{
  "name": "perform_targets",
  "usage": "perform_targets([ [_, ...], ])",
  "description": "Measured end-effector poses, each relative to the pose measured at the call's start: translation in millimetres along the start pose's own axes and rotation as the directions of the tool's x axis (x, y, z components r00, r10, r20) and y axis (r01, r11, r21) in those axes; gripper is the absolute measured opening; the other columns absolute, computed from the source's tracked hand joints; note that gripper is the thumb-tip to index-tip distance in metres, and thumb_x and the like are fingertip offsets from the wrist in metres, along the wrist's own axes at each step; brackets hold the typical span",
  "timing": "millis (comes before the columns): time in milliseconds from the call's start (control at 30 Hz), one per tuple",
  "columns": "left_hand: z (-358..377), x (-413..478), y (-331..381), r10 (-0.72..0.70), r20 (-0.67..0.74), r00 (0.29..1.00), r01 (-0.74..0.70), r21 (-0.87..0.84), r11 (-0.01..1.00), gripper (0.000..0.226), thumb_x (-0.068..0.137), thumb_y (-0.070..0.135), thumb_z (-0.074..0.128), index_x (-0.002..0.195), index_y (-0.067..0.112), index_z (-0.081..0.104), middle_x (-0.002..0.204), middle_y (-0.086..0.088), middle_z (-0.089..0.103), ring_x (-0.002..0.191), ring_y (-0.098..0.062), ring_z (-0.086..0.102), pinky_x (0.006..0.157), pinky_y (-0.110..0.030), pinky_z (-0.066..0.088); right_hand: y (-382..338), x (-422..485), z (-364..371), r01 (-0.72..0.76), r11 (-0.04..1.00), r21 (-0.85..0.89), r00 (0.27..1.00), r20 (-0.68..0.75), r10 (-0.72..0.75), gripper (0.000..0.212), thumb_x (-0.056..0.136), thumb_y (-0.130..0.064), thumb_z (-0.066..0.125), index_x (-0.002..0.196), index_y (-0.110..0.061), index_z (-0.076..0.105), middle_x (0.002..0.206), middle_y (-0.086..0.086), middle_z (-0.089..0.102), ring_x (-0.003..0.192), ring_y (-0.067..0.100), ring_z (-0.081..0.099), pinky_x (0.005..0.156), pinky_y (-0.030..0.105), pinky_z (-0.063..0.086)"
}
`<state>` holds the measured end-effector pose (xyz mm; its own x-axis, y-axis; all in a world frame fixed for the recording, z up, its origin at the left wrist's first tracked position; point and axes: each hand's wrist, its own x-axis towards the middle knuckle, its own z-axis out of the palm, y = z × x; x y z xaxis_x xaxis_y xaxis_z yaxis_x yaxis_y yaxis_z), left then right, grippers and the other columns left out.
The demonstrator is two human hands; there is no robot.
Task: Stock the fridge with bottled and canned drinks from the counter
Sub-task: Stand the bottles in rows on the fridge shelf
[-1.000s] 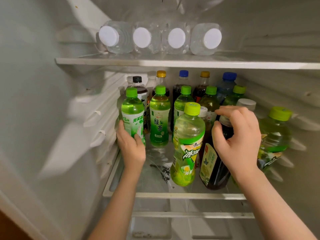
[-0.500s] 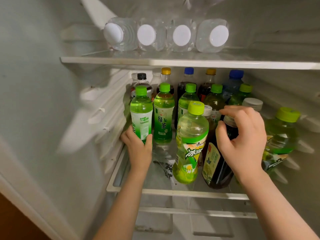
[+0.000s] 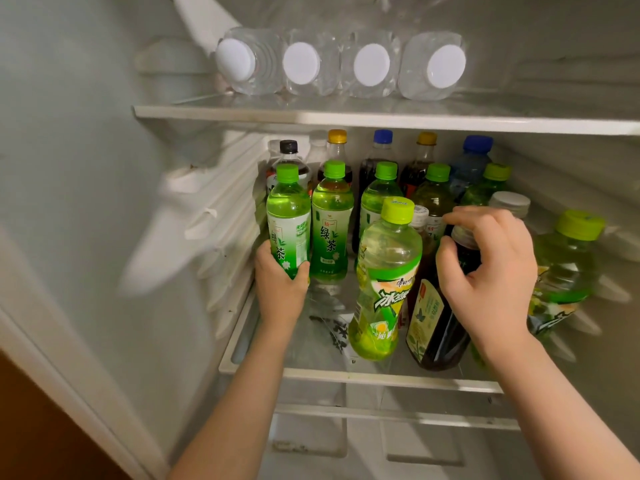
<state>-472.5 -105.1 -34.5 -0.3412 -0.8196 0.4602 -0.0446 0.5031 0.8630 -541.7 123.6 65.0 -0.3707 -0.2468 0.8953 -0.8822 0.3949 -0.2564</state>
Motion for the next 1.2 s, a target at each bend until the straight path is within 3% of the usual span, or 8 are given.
perform_targets([
  [100, 2, 2, 2, 0.008, -0.02, 1.0, -0.007, 0.003, 1.0, 0.057, 0.077, 0.012, 0.072, 0.127, 0.004, 0.045, 0.119, -0.009, 0.053, 0.102, -0.015, 0.051, 0.073, -0.005, 0.035, 0, -1, 1, 0.001, 1.0, -0.005, 1.0, -0.006, -0.001, 0.021, 0.081, -0.01, 0.054, 0.099, -0.004, 0.065, 0.101, 0.009, 0.065, 0.097, 0.028, 0.058, 0.086, 0.023, 0.034],
  [167, 4, 5, 1, 0.002, -0.026, 1.0, -0.002, -0.009, 1.0, 0.059, 0.078, 0.011, 0.071, 0.129, 0.002, 0.043, 0.121, -0.011, 0.053, 0.104, -0.018, 0.052, 0.075, -0.008, 0.036, 0, -1, 2, 0.005, 1.0, -0.009, 1.0, -0.006, -0.005, 0.021, 0.081, -0.01, 0.054, 0.098, -0.004, 0.065, 0.101, 0.01, 0.065, 0.097, 0.028, 0.058, 0.086, 0.023, 0.033],
  [300, 5, 14, -2, -0.031, -0.014, 0.999, 0.03, -0.041, 0.999, 0.064, 0.079, 0.01, 0.07, 0.134, 0.005, 0.038, 0.122, -0.012, 0.057, 0.106, -0.025, 0.058, 0.088, -0.035, 0.049, -1, -1, 2, 0.003, 1.0, -0.015, 1.0, 0.002, -0.003, 0.021, 0.081, -0.009, 0.055, 0.098, -0.003, 0.064, 0.1, 0.01, 0.065, 0.096, 0.029, 0.057, 0.085, 0.023, 0.033],
  [367, 6, 17, -5, -0.042, -0.015, 0.999, 0.042, -0.043, 0.998, 0.066, 0.08, 0.01, 0.07, 0.136, 0.006, 0.037, 0.122, -0.012, 0.059, 0.106, -0.026, 0.059, 0.089, -0.037, 0.05, -1, -1, 2, 0.005, 1.0, -0.017, 1.0, 0.003, -0.005, 0.021, 0.081, -0.009, 0.055, 0.099, -0.003, 0.065, 0.101, 0.01, 0.065, 0.096, 0.029, 0.057, 0.086, 0.023, 0.033],
  [833, 7, 19, -10, -0.045, -0.093, 0.995, 0.046, 0.008, 0.999, 0.067, 0.071, 0.016, 0.081, 0.129, 0.01, 0.047, 0.114, -0.006, 0.063, 0.087, -0.006, 0.051, 0.073, -0.017, 0.04, -4, -1, 2, -0.005, 1.0, -0.024, 1.0, -0.003, 0.005, 0.023, 0.081, -0.009, 0.054, 0.101, -0.003, 0.064, 0.102, 0.01, 0.064, 0.097, 0.028, 0.057, 0.086, 0.023, 0.034],
  [967, 2, 16, -4, -0.039, -0.061, 0.997, 0.039, -0.001, 0.999, 0.061, 0.077, 0.02, 0.076, 0.13, 0.006, 0.048, 0.119, -0.009, 0.062, 0.098, -0.011, 0.056, 0.08, -0.016, 0.043, -3, -2, 1, -0.005, 1.0, -0.027, 1.0, 0.006, 0.005, 0.023, 0.081, -0.008, 0.056, 0.102, -0.004, 0.064, 0.102, 0.009, 0.064, 0.098, 0.027, 0.057, 0.086, 0.023, 0.034],
  [1067, -4, 2, 8, -0.05, -0.119, 0.992, 0.045, -0.045, 0.998, 0.051, 0.086, 0.025, 0.066, 0.131, 0.008, 0.048, 0.125, -0.008, 0.059, 0.111, -0.015, 0.056, 0.088, -0.017, 0.041, -3, -2, 0, -0.005, 1.0, -0.019, 1.0, 0.011, 0.005, 0.023, 0.081, -0.009, 0.056, 0.102, -0.005, 0.064, 0.103, 0.008, 0.064, 0.098, 0.026, 0.057, 0.086, 0.023, 0.034],
  [1200, -12, -29, 29, 0.055, -0.07, 0.996, -0.062, -0.104, 0.993, 0.035, 0.091, 0.02, 0.06, 0.123, 0.006, 0.054, 0.118, -0.004, 0.059, 0.111, -0.017, 0.055, 0.083, -0.009, 0.04, -2, -2, 0, -0.012, 1.0, -0.008, 0.999, 0.032, 0.012, 0.023, 0.082, -0.01, 0.056, 0.103, -0.007, 0.064, 0.103, 0.006, 0.063, 0.1, 0.025, 0.056, 0.087, 0.023, 0.035],
])
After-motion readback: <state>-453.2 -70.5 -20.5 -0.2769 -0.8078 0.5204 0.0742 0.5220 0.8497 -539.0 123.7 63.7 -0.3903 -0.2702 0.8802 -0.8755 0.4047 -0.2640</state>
